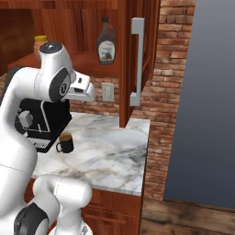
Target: Pick the syrup bottle and honey bottle from the cabinet and place them next to the mug.
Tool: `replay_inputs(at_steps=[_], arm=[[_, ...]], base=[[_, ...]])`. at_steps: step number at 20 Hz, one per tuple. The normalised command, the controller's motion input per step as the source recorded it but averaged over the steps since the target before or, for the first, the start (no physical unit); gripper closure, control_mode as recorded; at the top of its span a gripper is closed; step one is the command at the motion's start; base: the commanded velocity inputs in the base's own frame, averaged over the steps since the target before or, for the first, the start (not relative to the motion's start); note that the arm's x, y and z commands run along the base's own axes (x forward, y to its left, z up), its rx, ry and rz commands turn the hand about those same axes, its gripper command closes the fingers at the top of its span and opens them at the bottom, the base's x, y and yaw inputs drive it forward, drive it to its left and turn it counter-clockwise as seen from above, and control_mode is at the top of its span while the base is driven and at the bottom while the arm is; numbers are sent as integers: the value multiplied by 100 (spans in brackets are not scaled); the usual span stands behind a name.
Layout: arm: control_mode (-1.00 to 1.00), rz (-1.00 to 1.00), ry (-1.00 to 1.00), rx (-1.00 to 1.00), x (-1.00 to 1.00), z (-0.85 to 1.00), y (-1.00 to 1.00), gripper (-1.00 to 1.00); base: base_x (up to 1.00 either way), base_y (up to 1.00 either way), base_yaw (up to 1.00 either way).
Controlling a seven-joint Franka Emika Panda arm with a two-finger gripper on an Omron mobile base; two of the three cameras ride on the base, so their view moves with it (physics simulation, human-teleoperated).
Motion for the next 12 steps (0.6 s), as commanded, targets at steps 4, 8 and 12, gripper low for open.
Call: replay_inputs(at_steps=[4, 8, 12], arm=[[-100, 0, -9, 0, -19, 64, 34, -100], [-100, 0, -13, 2, -14, 42, 48, -100], [-100, 18, -16, 14, -1, 2, 44, -100]], base=[[0, 0, 0], [0, 0, 0], [0, 0, 0]])
